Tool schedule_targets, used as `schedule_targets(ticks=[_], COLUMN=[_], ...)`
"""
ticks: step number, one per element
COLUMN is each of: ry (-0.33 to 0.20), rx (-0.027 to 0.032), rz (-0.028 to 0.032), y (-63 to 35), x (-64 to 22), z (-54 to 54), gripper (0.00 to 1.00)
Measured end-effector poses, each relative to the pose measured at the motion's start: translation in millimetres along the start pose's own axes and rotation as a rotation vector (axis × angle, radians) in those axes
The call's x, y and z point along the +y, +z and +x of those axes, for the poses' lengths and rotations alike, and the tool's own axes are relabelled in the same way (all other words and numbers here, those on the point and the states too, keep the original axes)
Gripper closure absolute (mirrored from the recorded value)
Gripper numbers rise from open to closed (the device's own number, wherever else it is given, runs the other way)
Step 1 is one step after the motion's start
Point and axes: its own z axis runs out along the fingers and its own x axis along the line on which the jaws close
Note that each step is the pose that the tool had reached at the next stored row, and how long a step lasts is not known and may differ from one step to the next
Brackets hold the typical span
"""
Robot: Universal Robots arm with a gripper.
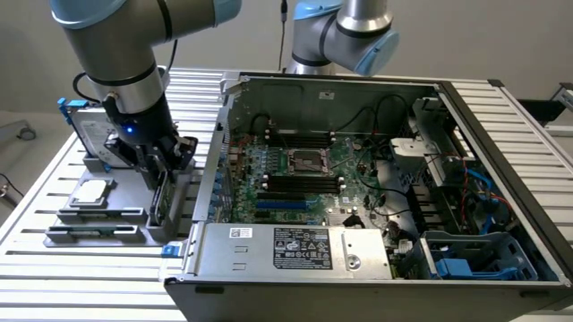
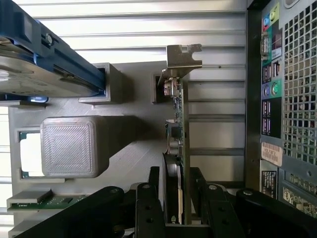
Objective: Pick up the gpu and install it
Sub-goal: 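Pick up the gpu and move the gpu toward the slot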
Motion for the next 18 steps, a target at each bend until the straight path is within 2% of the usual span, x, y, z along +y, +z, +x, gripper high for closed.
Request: schedule_targets(ticks=[4, 5, 18], ry=[0.000, 0.000, 0.000], rx=[0.0001, 0.0001, 0.0000], rz=[-0.0017, -0.0018, -0.0019], y=[0.7, 0.7, 0.8], x=[0.0, -0.1, -0.1], z=[0.0, -0.1, 0.0], gripper=[0.64, 0.71, 0.74])
